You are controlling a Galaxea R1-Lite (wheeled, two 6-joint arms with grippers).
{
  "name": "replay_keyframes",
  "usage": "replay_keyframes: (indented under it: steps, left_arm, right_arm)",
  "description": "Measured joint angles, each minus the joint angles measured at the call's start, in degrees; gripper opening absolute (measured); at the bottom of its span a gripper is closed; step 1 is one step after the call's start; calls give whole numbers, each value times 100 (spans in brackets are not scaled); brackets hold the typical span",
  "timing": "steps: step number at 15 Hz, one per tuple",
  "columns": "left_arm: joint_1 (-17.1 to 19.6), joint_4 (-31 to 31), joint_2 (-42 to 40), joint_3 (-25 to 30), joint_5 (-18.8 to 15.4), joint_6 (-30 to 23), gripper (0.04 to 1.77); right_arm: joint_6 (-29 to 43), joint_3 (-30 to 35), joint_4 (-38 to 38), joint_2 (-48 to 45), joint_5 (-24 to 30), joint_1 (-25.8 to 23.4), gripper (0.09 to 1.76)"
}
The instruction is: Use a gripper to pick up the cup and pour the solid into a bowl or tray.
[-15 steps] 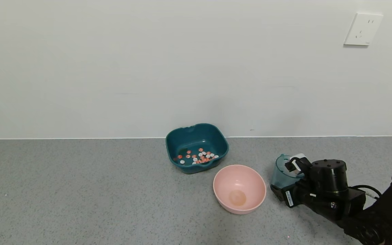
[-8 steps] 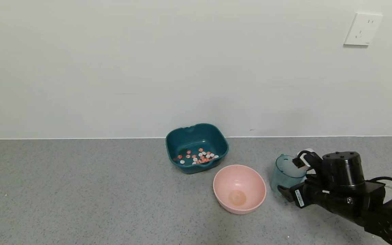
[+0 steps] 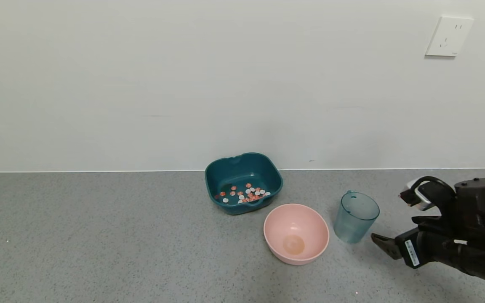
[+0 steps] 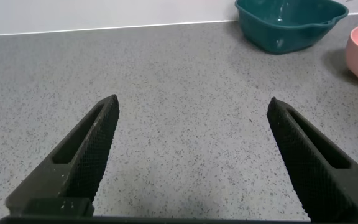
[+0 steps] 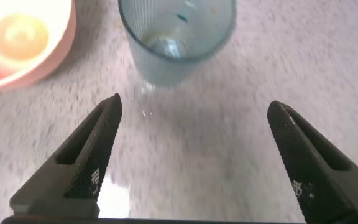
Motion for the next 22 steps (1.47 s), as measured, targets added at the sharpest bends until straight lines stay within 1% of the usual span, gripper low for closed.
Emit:
replay_keyframes:
  steps: [2,5,8,14,17,19,20,22]
  left_arm:
    - [0,0,0,0,-2,-2,172]
    - [0,2,2,0,-2,0,172]
    - [0,0,0,0,-2,0,172]
    - [0,0,2,0,0,0,172]
    - [0,2,2,0,0,0,172]
    - [0,0,2,0,0,0,172]
    - [0,2,0,0,-2,0,172]
    - [0,2,0,0,-2,0,172]
  right_arm:
    - [13,68,502,-601,-27,-46,170]
    - [23,290,918,-1412,-41,-63,170]
    - [28,614,1003,-2076,-57,-48,170]
    - [260,1154,1042,-3515,-96,-30,170]
    - [293,1261,1580,-4384,-228,-135,170]
    - [393,1386,1766,-4868,-228,-343,170]
    - [414,1464,1766,-5036,-55,-573,170]
    - [450,1599,1769,-5394,496,-1089,170]
